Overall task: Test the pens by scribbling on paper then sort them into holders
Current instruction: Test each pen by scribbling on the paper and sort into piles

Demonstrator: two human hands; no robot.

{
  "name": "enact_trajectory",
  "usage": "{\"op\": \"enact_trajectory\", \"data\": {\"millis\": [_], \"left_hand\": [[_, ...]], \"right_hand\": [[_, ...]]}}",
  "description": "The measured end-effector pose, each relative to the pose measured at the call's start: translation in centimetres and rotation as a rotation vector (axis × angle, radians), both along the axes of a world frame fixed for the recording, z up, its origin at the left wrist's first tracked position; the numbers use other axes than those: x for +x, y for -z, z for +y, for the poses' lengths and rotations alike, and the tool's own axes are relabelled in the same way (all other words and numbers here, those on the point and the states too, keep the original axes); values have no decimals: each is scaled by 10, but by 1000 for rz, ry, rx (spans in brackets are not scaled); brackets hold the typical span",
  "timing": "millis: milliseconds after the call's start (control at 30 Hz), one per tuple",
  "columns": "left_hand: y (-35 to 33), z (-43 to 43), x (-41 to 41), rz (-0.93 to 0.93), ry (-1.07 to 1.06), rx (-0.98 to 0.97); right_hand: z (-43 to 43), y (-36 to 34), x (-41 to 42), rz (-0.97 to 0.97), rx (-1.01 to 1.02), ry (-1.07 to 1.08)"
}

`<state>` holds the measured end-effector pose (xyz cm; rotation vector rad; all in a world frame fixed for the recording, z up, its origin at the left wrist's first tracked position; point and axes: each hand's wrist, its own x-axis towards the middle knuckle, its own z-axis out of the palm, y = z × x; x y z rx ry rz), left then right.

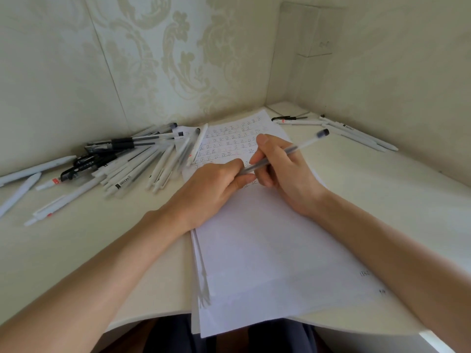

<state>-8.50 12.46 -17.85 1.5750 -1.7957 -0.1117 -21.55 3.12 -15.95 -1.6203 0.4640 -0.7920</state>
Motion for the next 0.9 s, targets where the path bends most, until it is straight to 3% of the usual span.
{"op": "enact_trajectory", "data": {"millis": [200, 400, 467, 567, 700, 800, 900], "left_hand": [[-7, 0, -7, 39, 33, 86], [-6, 3, -20, -7, 23, 196], [-7, 6, -17, -82, -115, 150], [-17, 15, 2, -169, -491, 19], [-25, 33, 39, -262, -933, 21], [-22, 46, 51, -312, -1092, 143], [-16, 48, 48, -343, -1100, 196]], "right_hand": [[8, -11, -9, 93, -27, -9], [14, -6, -40, 48, 108, 170], [14, -5, -47, -17, 186, 163], [13, -7, -46, 5, 249, 164], [17, -1, -33, 294, 11, 188], [19, 2, -28, 407, -130, 184], [19, 1, -29, 407, -125, 177]]}}
